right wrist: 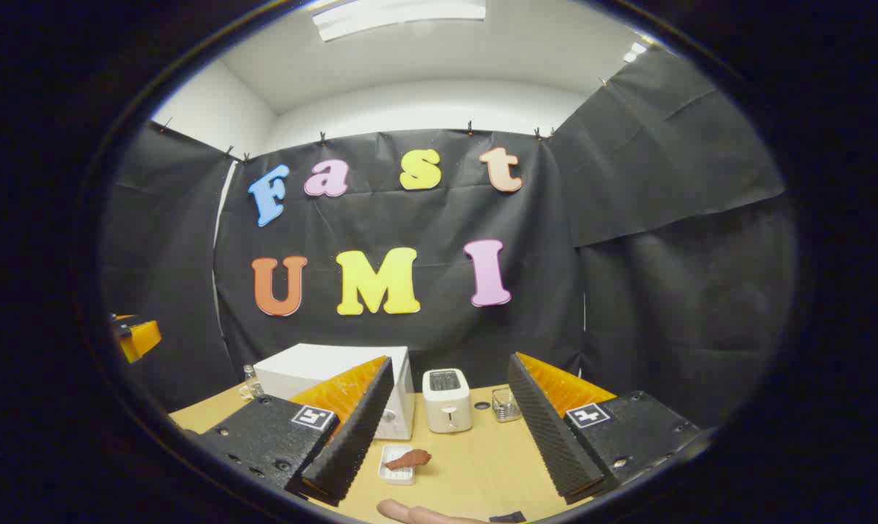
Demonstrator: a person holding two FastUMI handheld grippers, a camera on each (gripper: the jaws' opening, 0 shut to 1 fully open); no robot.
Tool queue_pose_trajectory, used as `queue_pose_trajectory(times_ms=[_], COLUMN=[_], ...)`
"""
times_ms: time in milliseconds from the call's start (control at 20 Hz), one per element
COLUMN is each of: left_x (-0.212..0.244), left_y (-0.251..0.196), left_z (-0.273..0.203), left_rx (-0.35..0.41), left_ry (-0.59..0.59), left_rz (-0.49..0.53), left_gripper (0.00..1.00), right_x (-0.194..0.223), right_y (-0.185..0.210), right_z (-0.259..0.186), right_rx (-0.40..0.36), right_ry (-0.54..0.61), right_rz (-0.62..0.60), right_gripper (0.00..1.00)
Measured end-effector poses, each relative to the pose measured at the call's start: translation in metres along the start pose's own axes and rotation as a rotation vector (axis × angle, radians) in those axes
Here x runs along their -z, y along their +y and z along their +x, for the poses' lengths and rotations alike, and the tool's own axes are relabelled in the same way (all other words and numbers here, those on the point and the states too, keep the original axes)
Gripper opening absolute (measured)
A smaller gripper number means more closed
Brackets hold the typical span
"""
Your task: Open the microwave oven with the left hand, put the food in, and close the microwave oven.
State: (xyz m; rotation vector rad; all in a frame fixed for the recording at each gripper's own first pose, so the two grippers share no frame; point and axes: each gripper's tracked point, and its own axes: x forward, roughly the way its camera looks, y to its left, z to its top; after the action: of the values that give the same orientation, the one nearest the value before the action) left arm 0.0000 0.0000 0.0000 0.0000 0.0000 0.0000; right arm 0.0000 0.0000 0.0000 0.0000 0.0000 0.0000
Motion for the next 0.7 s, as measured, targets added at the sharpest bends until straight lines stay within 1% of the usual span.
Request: queue_pose_trajectory(times_ms=[50, 200, 400, 450, 500, 550, 600, 700], left_x=[0.003, 0.006, 0.008, 0.008, 0.006, 0.003, 0.003, 0.003], left_y=[-0.002, -0.002, -0.014, -0.014, -0.017, -0.021, -0.025, -0.035], left_z=[0.001, 0.002, -0.002, -0.004, -0.007, -0.011, -0.012, -0.015], left_rx=[0.008, 0.009, 0.032, 0.033, 0.032, 0.036, 0.043, 0.063], left_ry=[0.01, 0.023, 0.037, 0.034, 0.026, 0.015, 0.01, 0.011], left_rz=[-0.001, 0.01, 0.018, 0.022, 0.029, 0.036, 0.038, 0.035], left_gripper=[0.94, 0.94, 0.94, 0.94, 0.94, 0.94, 0.94, 0.94], right_x=[0.001, 0.003, 0.003, 0.006, 0.006, 0.008, 0.009, 0.014], right_y=[0.0, 0.002, -0.007, -0.01, -0.01, -0.011, -0.012, -0.014], right_z=[-0.002, -0.003, 0.002, 0.004, 0.005, 0.007, 0.008, 0.013], right_rx=[-0.001, -0.013, 0.0, 0.003, 0.002, 0.0, -0.002, -0.009], right_ry=[0.0, 0.011, 0.005, 0.007, 0.01, 0.013, 0.018, 0.028], right_rz=[0.0, -0.001, -0.019, -0.021, -0.021, -0.021, -0.024, -0.03], right_gripper=[0.9, 0.9, 0.9, 1.0, 0.9, 0.9, 1.0, 1.0])
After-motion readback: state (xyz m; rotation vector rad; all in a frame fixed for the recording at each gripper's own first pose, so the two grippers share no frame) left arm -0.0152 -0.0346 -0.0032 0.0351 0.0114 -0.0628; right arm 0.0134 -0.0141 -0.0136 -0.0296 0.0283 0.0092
